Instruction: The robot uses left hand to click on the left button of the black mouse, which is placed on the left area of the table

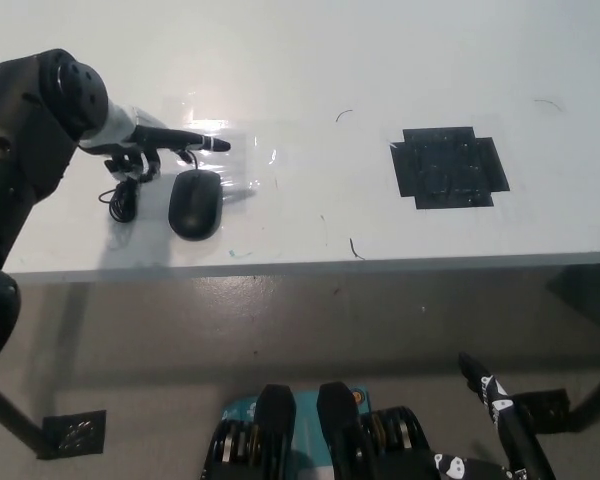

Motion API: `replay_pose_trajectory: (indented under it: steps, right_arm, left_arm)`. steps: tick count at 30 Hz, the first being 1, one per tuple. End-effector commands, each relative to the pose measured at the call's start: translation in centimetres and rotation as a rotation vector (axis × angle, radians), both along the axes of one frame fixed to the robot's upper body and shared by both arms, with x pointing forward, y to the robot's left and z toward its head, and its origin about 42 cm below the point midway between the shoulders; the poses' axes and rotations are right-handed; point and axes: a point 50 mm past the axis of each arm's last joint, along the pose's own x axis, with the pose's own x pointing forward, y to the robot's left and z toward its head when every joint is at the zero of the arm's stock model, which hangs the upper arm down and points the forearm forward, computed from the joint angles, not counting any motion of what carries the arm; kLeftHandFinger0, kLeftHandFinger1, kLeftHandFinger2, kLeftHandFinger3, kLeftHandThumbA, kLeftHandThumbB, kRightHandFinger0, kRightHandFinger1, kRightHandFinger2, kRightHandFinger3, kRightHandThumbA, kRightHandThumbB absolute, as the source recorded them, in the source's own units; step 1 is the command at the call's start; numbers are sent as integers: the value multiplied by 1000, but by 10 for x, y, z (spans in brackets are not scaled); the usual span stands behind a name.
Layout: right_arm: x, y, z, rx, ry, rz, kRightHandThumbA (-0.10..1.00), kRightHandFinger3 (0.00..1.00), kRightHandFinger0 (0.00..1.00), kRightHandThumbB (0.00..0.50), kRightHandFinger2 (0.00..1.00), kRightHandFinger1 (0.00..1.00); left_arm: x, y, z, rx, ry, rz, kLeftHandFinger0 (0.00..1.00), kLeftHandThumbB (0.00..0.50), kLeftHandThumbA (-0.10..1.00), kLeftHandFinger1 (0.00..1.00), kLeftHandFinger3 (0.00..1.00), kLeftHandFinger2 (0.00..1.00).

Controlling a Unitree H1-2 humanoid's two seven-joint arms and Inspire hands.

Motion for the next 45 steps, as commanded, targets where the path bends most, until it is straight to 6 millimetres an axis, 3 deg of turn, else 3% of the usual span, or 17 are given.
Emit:
replay_pose_trajectory:
  steps: [1, 5, 7, 14, 16, 18, 19, 21, 24, 26, 27, 30, 34, 38, 42, 44, 45]
  right_arm:
    - [8, -3, 13, -7, -61, 20, 1000, 1000, 990, 150, 1000, 1000]
    - [8, -3, 14, -8, -63, 16, 1000, 1000, 988, 152, 1000, 1000]
    - [9, -2, 15, 3, -58, 17, 1000, 1000, 996, 146, 1000, 1000]
    - [10, -1, 15, 5, -63, 14, 1000, 1000, 992, 155, 1000, 1000]
    - [10, -1, 15, 7, -64, 17, 1000, 1000, 997, 142, 1000, 1000]
    - [10, -1, 16, 2, -68, 17, 1000, 1000, 997, 137, 1000, 1000]
    - [10, -1, 16, 2, -68, 17, 1000, 1000, 996, 136, 1000, 1000]
    - [10, -2, 15, -3, -69, 17, 1000, 1000, 991, 139, 1000, 1000]
    - [11, -2, 16, 1, -72, 23, 1000, 1000, 992, 141, 1000, 1000]
    - [11, -2, 16, 2, -73, 22, 1000, 1000, 992, 140, 1000, 1000]
    - [11, -2, 16, -2, -70, 21, 1000, 1000, 995, 139, 1000, 1000]
    - [11, -2, 17, -5, -69, 18, 1000, 1000, 995, 143, 1000, 1000]
    - [12, -2, 18, -1, -74, 18, 1000, 1000, 999, 145, 1000, 1000]
    - [13, -3, 18, -6, -80, 17, 1000, 1000, 993, 146, 1000, 1000]
    - [13, -3, 18, -5, -78, 16, 1000, 1000, 997, 138, 1000, 1000]
    - [13, -3, 18, -5, -77, 17, 1000, 1000, 997, 141, 1000, 1000]
    - [11, -2, 17, 1, -71, 15, 1000, 1000, 995, 142, 1000, 1000]
  left_arm:
    - [5, -2, 33, 2, -64, -10, 0, 241, 1000, 0, 1000, 82]
    - [4, -2, 32, -3, -55, -14, 0, 210, 1000, 0, 1000, 46]
    - [5, -2, 29, -4, -41, -3, 0, 217, 1000, 0, 1000, 3]
    - [5, 1, 21, 6, -20, 14, 0, 226, 1000, 0, 1000, 6]
    - [5, 2, 20, 6, -21, 27, 0, 242, 1000, 0, 1000, 103]
    - [5, 4, 20, -1, -18, 35, 0, 233, 1000, 0, 1000, 135]
    - [5, 5, 20, -2, -15, 39, 0, 233, 1000, 0, 1000, 130]
    - [5, 5, 21, 16, -14, 22, 0, 219, 1000, 0, 1000, 8]
    - [5, 7, 20, 15, -14, 28, 0, 231, 1000, 0, 1000, 0]
    - [5, 7, 18, 15, -13, 28, 0, 229, 1000, 0, 1000, 34]
    - [5, 5, 16, 15, -2, 28, 0, 234, 1000, 0, 1000, 103]
    - [4, 2, 9, 17, 3, 15, 0, 222, 1000, 0, 1000, 110]
    - [4, -1, 5, 22, 1, -13, 0, 247, 1000, 0, 1000, 147]
    - [4, -4, 0, 46, -11, -35, 0, 241, 1000, 0, 1000, 101]
    - [5, -4, 9, 24, -5, -10, 0, 242, 1000, 0, 1000, 69]
    - [6, -2, 25, -11, -31, 8, 0, 264, 1000, 0, 1000, 150]
    - [8, -1, 43, -45, -64, 9, 0, 271, 1000, 0, 1000, 129]
